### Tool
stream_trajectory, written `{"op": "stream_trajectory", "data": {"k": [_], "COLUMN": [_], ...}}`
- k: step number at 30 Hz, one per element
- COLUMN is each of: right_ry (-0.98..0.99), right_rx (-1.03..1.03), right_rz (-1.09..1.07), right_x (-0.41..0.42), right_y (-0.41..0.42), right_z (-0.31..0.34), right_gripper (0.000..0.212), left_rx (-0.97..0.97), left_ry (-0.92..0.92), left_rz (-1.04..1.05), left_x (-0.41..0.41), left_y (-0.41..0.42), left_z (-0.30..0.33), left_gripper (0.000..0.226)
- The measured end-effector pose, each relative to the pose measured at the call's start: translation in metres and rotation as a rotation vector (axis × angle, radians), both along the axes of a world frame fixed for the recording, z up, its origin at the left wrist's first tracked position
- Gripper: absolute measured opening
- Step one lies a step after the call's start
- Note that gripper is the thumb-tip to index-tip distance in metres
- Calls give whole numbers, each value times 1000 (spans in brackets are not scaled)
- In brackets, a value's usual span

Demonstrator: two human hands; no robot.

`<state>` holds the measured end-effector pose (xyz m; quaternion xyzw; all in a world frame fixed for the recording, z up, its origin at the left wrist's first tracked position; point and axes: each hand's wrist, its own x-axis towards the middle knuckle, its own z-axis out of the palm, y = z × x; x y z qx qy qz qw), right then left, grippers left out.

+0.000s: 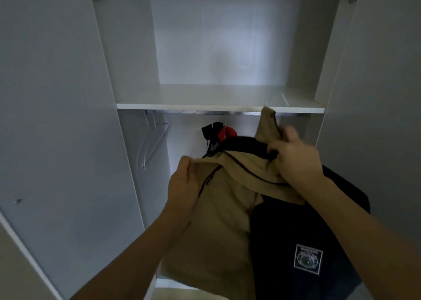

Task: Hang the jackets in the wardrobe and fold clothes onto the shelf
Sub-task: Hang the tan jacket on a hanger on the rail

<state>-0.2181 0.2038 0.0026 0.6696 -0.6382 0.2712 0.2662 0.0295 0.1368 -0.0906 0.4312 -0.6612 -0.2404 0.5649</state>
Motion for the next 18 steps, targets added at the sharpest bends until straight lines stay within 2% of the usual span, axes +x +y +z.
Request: {"op": "stream_trajectory", "data": {"k": [2, 3, 5, 7, 9, 11, 13, 15, 18], "right_ry": [-52, -122, -442, -801, -1010, -999, -836, -702, -604], "right_rx": [202, 280, 424, 525, 627, 755, 885, 840, 624], "right_rz": [-36, -31, 68, 232, 367, 461, 498, 500, 452], "right_x": [-4, -5, 0, 9, 18, 27, 35, 39, 39], "right_y": [-3, -4, -2, 4, 7, 6, 1, -8, -21], "right_z": [-15, -23, -31, -32, -31, -29, -27, -31, -39], "right_gripper": [21, 23, 35, 57, 74, 78, 64, 54, 96], "left_rx": [-125, -180, -311, -437, -507, -525, -505, -495, -470], "left_ry": [-167, -237, -334, -386, -477, -522, -503, -470, -438], "left_rz": [-31, -38, -34, -75, -143, -198, -238, -262, -297], "left_x": [3, 3, 2, 3, 3, 2, 0, -1, -1], "left_y": [-2, -1, 1, 3, 3, 3, 5, 7, 12], "left_z": [18, 26, 38, 48, 57, 65, 68, 68, 66], "left_gripper": [25, 36, 51, 46, 39, 41, 33, 27, 18]}}
